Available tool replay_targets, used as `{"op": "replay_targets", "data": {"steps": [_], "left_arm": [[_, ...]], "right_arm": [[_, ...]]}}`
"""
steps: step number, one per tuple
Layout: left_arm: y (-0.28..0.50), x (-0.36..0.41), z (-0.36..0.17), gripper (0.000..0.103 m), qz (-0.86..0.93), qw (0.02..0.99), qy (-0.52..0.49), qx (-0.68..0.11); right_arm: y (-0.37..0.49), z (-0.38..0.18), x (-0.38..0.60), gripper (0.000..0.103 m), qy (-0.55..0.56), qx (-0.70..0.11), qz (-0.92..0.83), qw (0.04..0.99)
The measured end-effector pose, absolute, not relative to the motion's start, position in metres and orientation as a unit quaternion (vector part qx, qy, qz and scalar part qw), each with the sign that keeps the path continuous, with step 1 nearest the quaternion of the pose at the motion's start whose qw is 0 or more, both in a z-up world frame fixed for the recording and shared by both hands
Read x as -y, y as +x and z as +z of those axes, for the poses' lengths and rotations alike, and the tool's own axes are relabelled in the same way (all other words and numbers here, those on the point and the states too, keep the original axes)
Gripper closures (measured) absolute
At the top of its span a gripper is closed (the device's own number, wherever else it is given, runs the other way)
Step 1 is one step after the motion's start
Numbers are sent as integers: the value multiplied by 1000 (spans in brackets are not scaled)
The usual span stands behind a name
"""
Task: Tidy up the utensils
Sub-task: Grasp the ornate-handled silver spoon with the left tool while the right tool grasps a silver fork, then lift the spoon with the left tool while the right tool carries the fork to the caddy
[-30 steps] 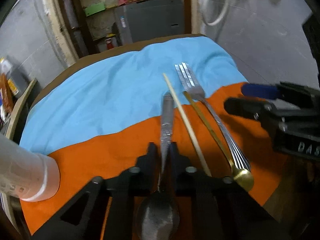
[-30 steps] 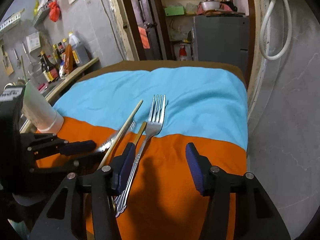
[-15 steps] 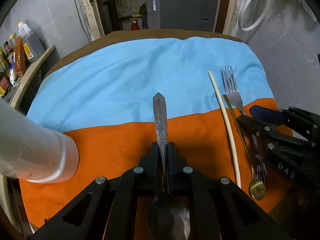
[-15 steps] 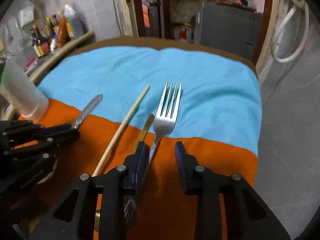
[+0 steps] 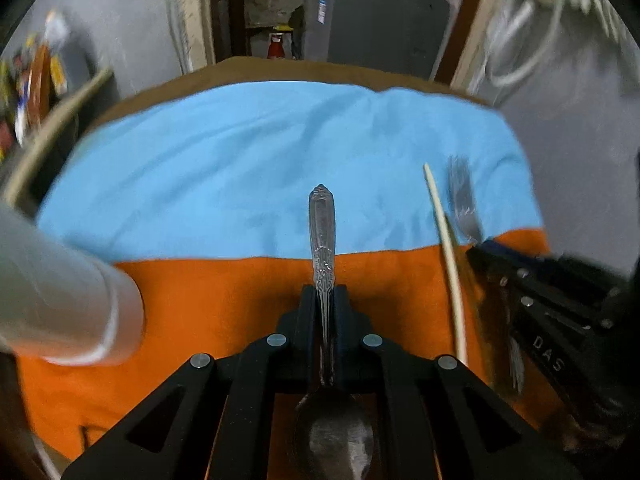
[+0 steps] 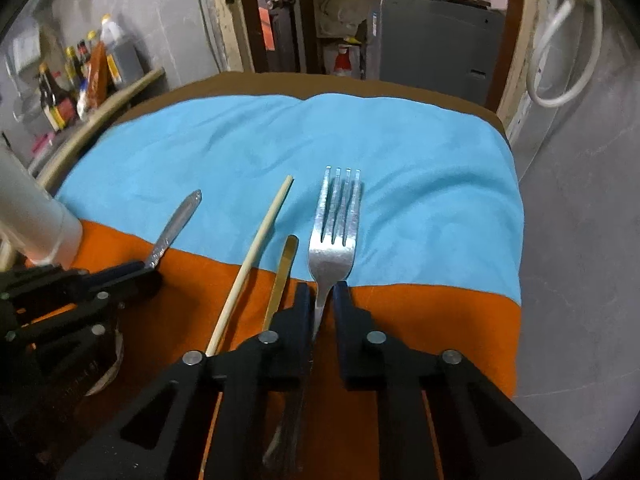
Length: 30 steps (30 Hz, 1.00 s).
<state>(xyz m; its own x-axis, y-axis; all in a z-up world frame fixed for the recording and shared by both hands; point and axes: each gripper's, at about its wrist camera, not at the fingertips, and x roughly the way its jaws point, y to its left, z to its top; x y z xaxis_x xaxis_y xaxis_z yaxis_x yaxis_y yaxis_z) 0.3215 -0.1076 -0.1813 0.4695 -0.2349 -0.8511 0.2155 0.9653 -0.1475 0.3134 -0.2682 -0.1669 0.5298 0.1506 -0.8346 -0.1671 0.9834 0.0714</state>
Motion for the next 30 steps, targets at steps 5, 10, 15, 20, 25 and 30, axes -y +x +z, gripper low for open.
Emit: {"op": "replay_targets", "data": {"steps": [5, 10, 15, 20, 25, 30], "left_arm": [[294, 91, -163, 98, -150, 888, -39, -433], [263, 85, -143, 98, -158, 914, -47, -370], [252, 82, -135, 98, -156, 924, -54, -345], [242, 79, -131, 98, -162, 931, -59, -321], [234, 75, -122, 98, -167, 939, -65, -292], [229, 72, -117, 98, -172, 944, -63, -275]], "right_arm": [[303, -164, 284, 99, 58, -466, 120, 875], [281, -146, 283, 99, 67, -414, 141, 897], [264, -135, 276, 99, 60, -374, 150, 913], [252, -126, 276, 99, 61, -338, 154, 926], [239, -118, 272, 99, 71, -304, 161, 936], [232, -113, 268, 99, 79, -282, 166, 942]]}}
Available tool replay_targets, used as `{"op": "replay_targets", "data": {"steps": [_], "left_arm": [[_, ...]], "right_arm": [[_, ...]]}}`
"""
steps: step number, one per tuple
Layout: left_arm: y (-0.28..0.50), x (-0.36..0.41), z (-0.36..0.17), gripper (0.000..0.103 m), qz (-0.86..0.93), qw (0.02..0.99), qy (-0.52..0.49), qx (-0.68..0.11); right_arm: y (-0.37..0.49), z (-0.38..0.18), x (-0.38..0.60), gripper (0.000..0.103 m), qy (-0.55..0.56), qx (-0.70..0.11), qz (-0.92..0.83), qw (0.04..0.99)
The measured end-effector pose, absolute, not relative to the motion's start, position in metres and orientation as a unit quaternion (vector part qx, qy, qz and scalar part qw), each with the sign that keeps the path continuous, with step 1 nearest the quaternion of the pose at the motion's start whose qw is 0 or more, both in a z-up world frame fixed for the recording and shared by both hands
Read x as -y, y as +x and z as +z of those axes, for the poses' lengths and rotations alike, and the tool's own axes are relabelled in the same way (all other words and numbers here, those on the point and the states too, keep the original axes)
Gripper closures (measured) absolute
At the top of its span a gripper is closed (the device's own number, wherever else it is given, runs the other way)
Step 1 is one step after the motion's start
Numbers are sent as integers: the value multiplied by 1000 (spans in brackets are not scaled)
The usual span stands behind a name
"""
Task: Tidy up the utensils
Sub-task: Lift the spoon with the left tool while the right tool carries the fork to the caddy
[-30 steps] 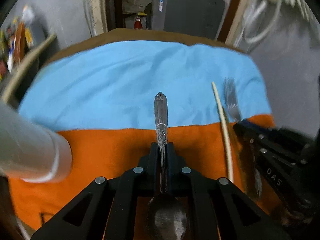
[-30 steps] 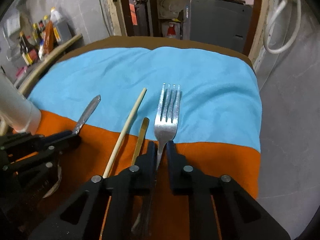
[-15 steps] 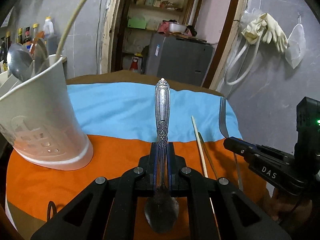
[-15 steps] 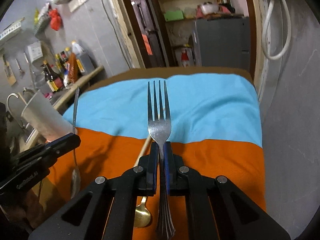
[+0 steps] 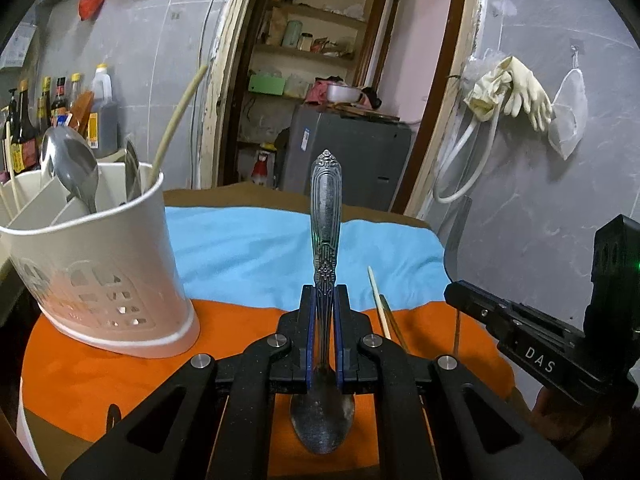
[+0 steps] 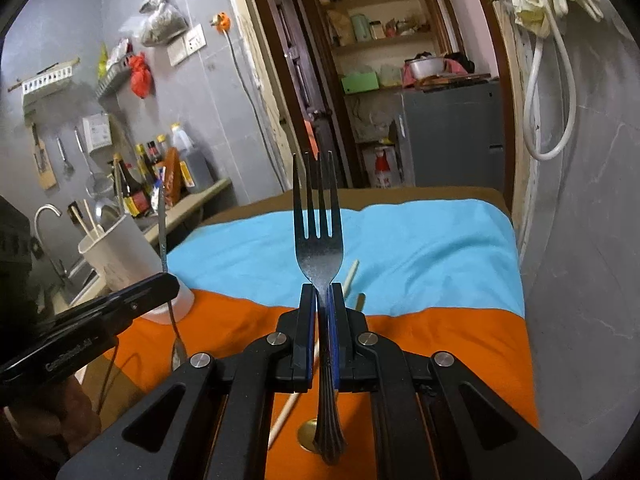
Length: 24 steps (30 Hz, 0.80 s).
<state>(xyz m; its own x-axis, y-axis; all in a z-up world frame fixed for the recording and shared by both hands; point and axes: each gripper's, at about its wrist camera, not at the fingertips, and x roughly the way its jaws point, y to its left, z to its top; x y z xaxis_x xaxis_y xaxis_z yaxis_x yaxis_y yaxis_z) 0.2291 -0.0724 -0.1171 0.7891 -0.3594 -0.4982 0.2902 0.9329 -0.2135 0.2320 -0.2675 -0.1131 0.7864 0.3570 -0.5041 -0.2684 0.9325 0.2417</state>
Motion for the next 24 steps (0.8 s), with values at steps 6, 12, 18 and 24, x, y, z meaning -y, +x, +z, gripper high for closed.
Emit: {"op": "replay_targets", "data": {"steps": [6, 12, 18, 24], "left_arm": [[222, 68, -112, 98, -179, 946, -65, -263], [215, 60, -102, 98, -184, 949, -71, -248], [210, 49, -89, 98, -187, 951, -77, -234], [209, 42, -85, 98, -187, 951, -78, -232]], "right_arm": [[225, -108, 267, 99, 86, -260, 169, 947], [217, -101, 264, 99, 92, -237, 171, 952], [212, -88, 260, 99, 93, -211, 174, 957], [211, -82, 251, 99, 87, -200, 176, 960]]}}
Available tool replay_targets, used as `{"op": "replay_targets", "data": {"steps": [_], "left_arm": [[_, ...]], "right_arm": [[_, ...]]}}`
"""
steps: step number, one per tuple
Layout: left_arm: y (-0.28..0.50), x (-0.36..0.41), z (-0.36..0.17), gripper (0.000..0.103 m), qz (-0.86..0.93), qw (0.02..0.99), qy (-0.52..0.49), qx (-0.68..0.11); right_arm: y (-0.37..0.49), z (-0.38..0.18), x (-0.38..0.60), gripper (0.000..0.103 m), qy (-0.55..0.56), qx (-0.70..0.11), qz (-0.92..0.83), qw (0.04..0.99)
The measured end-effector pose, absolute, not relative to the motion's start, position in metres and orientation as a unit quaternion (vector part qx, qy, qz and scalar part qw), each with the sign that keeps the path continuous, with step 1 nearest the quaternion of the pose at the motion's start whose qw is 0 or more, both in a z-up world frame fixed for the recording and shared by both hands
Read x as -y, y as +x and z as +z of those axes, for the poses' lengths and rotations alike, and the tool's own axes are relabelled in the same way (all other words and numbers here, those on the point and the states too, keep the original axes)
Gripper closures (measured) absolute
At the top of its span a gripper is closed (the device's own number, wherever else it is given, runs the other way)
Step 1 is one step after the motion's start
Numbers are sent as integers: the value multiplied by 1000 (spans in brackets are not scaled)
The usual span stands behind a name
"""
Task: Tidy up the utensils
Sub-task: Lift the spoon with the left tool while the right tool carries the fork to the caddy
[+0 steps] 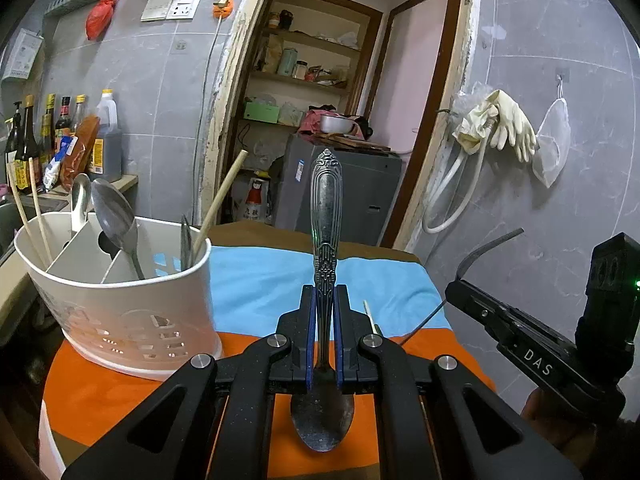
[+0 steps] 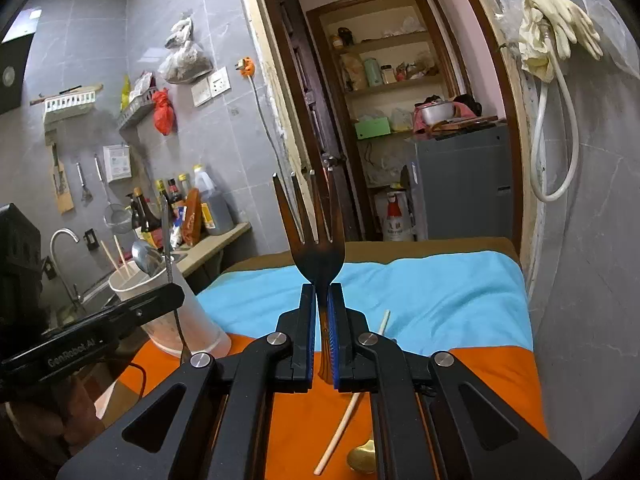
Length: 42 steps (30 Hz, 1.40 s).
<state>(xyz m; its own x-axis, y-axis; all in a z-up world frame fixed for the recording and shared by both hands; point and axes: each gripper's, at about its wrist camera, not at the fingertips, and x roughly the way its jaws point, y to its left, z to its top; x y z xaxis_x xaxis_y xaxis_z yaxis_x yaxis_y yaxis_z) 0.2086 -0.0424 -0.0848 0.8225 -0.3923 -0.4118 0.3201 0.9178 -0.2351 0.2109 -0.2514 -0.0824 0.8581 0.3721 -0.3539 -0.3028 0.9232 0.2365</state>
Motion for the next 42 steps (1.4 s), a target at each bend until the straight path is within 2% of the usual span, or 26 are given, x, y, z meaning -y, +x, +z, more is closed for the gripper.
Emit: {"op": "replay_targets", "data": {"steps": [15, 27, 33, 42], "left_arm": [[208, 38, -78, 98, -191, 951, -85, -226], [214, 15, -19, 98, -177, 963, -84, -186], [216, -25, 14, 98, -152, 972, -91, -156], [234, -126, 29, 98, -79, 980, -132, -128]], "right_arm": [[204, -79, 252, 99, 89, -193, 170, 962], [209, -17, 222, 99, 76, -146, 203, 965], [216, 18, 190, 99, 75, -119, 231, 963], [228, 48, 134, 99, 88, -83, 287, 950]]}}
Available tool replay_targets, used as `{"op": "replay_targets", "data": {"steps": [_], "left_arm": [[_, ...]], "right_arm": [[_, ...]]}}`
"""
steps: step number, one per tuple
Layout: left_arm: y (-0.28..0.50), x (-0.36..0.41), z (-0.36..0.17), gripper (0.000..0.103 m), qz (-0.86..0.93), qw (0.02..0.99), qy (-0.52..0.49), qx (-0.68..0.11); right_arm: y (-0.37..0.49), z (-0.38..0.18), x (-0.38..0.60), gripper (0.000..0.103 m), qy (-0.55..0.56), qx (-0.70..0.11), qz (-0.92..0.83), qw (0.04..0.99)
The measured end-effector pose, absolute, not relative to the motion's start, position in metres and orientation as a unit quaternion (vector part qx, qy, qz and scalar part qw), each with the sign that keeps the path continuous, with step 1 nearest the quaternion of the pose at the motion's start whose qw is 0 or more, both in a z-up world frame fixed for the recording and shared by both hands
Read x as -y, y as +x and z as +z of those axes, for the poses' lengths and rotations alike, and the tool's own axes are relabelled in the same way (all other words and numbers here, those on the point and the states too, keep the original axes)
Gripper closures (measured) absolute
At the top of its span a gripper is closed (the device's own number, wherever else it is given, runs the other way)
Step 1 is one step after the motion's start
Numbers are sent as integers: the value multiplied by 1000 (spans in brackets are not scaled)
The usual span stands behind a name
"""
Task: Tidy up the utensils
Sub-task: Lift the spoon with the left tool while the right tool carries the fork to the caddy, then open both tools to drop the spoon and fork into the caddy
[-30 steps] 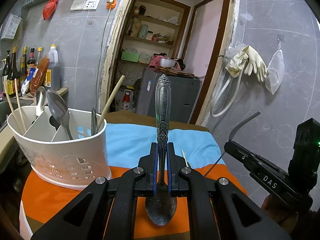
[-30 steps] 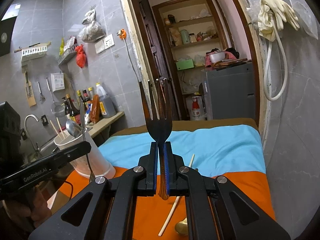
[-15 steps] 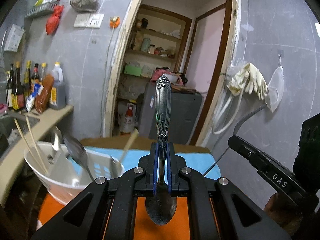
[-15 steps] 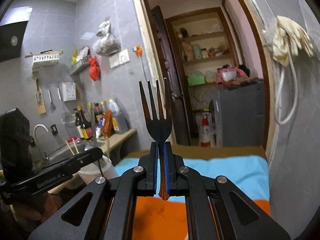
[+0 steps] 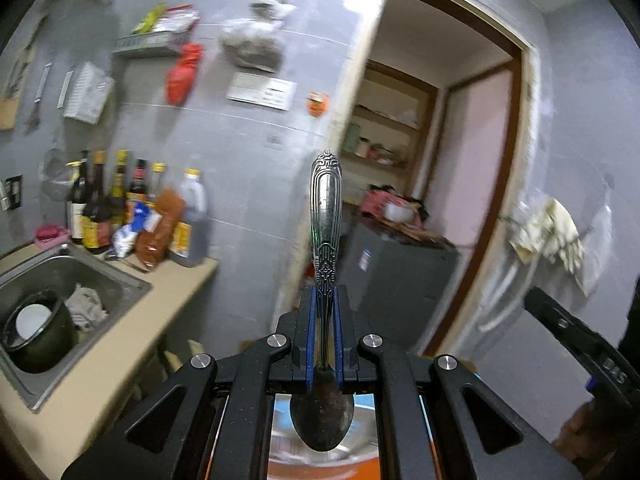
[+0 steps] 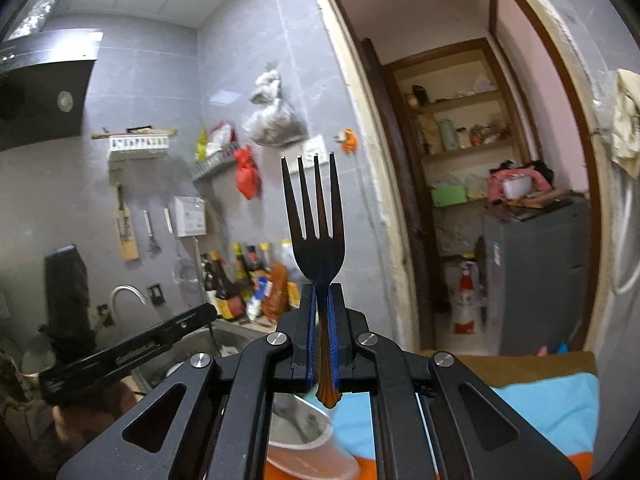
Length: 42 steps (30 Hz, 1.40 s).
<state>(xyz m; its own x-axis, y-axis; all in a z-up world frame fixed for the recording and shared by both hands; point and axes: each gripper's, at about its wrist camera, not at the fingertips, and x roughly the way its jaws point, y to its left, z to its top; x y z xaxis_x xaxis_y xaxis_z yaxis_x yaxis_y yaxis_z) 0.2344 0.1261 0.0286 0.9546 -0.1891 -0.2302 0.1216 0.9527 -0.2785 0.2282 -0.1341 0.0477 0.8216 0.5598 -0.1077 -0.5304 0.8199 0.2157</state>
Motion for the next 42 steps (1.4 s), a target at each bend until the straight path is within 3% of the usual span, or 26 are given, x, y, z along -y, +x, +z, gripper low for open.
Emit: {"op": "replay_targets", "data": {"steps": [7, 17, 29, 34, 38, 42], "left_arm": [[251, -170, 4, 98, -58, 976, -153, -143], [261, -162, -43, 97, -50, 975, -147, -157], [263, -157, -59, 95, -66, 970, -144, -184], [256, -156, -50, 73, -80, 970, -154, -170], [251, -152, -38, 67, -83, 971, -153, -164], [243, -142, -23, 47, -86, 974, -146, -150]], "right_arm": [[237, 35, 95, 99, 72, -103, 312, 942], [256, -17, 69, 99, 44, -184, 310, 932], [264, -36, 64, 95, 35, -227, 309, 923], [261, -30, 67, 92, 45, -217, 314, 923], [256, -19, 79, 82, 63, -191, 311, 929], [247, -6, 95, 70, 73, -154, 284, 943]]}}
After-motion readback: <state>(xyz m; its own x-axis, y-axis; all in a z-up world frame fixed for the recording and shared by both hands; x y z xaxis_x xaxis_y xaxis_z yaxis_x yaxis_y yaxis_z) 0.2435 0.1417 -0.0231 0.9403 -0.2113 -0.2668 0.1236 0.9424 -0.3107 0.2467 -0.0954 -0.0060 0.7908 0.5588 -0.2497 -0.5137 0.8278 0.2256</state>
